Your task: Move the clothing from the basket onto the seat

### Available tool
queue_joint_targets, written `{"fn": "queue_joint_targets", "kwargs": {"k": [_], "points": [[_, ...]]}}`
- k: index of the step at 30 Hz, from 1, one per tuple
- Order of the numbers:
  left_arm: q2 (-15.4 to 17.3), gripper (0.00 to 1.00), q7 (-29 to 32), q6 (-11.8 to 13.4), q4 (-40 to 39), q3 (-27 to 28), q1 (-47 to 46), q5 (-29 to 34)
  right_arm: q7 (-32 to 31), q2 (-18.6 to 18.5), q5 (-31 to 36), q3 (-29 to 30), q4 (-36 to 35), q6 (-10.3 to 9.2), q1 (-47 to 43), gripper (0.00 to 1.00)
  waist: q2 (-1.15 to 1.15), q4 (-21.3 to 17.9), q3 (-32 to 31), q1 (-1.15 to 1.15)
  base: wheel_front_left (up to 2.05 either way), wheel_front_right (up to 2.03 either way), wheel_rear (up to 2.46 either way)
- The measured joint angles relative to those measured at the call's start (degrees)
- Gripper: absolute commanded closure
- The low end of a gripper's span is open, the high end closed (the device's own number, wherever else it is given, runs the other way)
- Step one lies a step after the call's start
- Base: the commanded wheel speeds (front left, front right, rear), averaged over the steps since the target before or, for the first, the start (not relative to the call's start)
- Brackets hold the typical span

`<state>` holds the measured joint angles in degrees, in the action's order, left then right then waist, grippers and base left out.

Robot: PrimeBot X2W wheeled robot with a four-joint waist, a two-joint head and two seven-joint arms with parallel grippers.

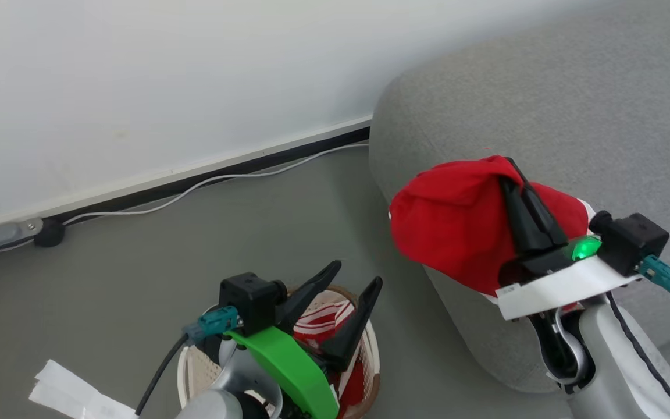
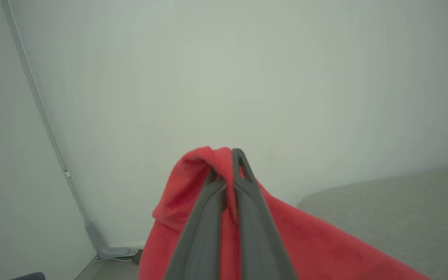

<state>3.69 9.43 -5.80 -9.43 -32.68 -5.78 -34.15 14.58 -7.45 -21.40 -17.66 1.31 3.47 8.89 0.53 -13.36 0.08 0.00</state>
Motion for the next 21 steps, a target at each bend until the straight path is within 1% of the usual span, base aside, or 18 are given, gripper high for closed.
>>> {"fn": "queue_joint_targets", "kwargs": {"k": [3, 6, 8, 10, 12, 14, 15, 21], "points": [[0.0, 0.0, 0.0, 0.0, -0.4, -1.1, 0.0, 0.3, 0.0, 0.0, -4.3, 2.1, 0.6, 0.14, -1.9, 1.0, 0.0, -2.3, 0.7, 0.0, 0.0, 0.0, 0.0], [0.0, 0.0, -0.5, 0.0, -1.3, -1.1, 0.0, 1.3, -0.3, -0.4, -7.8, 4.2, 1.5, 1.0, -1.3, 1.0, 0.0, -4.4, 2.1, 0.0, 0.0, 0.0, 0.0], [0.0, 0.0, -1.0, 0.1, -2.0, -0.8, 0.0, 3.2, -1.2, -0.9, -9.2, 5.4, 2.6, 1.49, 0.9, 1.0, 0.0, -5.7, 3.3, 0.0, 0.0, 0.0, 0.0], [0.0, 0.0, -1.0, 0.3, -2.2, -1.2, 0.0, 4.2, -2.1, -1.6, -10.5, 7.2, 3.5, 1.53, 4.5, 1.0, 0.0, -6.9, 4.6, 0.0, 0.0, 0.0, 0.0], [0.0, 0.0, -0.8, 0.6, -2.2, -1.9, 0.0, 4.3, -2.1, -2.2, -12.8, 11.2, 4.2, 1.48, 8.4, 1.0, 0.0, -7.9, 6.2, 0.0, 0.0, 0.0, 0.0], [0.4, 0.0, -0.3, 1.5, -2.2, -1.9, 0.0, 6.1, -2.1, -2.8, -14.7, 15.6, 5.3, 0.27, 12.2, 1.0, 0.0, -8.6, 7.9, 0.0, 0.0, 0.0, 0.0], [0.4, 0.0, -0.3, 1.5, -2.2, -1.9, 0.0, 6.1, -2.1, -2.8, -14.7, 15.6, 5.3, 0.27, 12.2, 1.0, 0.0, -8.6, 7.9, 0.0, 0.0, 0.0, 0.0], [1.4, 0.0, 1.9, 3.5, -2.6, -1.8, 0.0, 7.7, -3.6, -3.7, -22.0, 27.2, 11.3, -4.98, 22.9, 1.0, 0.0, -9.4, 13.3, 0.0, 0.0, 0.0, 0.0]]}}
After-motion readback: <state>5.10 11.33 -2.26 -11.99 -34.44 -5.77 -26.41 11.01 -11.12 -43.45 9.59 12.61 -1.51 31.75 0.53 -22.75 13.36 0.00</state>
